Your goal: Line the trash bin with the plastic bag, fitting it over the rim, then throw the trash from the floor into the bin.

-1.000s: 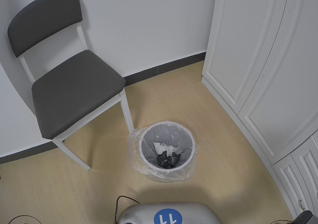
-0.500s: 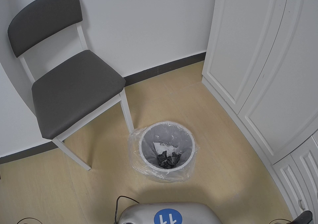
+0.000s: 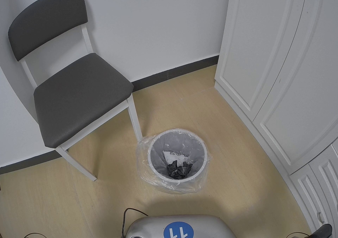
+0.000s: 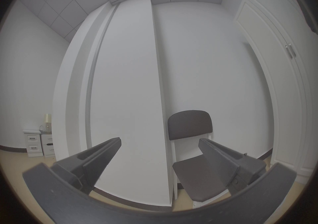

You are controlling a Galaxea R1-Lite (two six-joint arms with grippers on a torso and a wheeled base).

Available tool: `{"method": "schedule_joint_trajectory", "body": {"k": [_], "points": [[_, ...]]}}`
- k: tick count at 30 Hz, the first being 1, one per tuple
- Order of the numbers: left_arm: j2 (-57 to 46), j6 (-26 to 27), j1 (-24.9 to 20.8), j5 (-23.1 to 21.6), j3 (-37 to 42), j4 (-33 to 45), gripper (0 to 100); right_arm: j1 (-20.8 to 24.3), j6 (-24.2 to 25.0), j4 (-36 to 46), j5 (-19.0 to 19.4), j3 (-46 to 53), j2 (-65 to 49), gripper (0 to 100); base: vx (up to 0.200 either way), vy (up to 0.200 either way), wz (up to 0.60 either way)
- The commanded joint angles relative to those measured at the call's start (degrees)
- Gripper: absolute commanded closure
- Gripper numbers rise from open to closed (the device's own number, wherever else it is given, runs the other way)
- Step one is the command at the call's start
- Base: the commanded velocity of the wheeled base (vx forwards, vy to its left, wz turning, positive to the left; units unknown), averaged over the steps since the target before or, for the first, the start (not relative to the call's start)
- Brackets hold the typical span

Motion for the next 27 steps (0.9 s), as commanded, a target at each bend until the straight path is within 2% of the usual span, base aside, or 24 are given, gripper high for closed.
{"method": "schedule_joint_trajectory", "body": {"k": [1,5,10,12,15,18,22,27], "points": [[-8.2,-3.2,2.0,0.1,3.7,4.5,0,0.0,0.0,-0.6,-0.1,2.7,-0.8,0,0.000,0.000,0.00],[-12.7,-4.6,3.0,-0.2,3.7,11.4,0,0.0,0.1,-0.4,0.1,3.5,-0.8,0,0.000,0.000,0.00],[-13.3,-7.9,3.4,-1.4,3.7,16.9,0,0.0,0.1,1.0,-0.1,3.7,-0.8,0,0.000,0.000,0.00],[-13.3,-11.6,3.4,-6.3,3.7,22.7,0,0.0,0.1,1.6,-0.1,3.7,-0.8,0,0.000,0.000,0.00],[-13.3,-14.2,3.4,-13.0,3.7,28.1,0,0.0,0.1,1.6,-0.2,3.7,-0.8,0,0.000,0.000,0.00],[-13.3,-15.8,3.4,-17.1,3.7,33.2,0,0.0,0.2,1.6,-0.8,3.7,-0.8,0,0.000,0.000,0.00],[-13.3,-16.3,3.4,-18.2,3.7,40.7,0,0.0,0.2,1.9,-2.3,3.7,-0.8,0,0.000,0.000,0.00],[-13.3,-17.8,3.4,-18.8,3.7,41.6,0,-0.1,-0.3,4.9,-3.1,3.7,-0.8,0,0.000,0.000,0.00]]}}
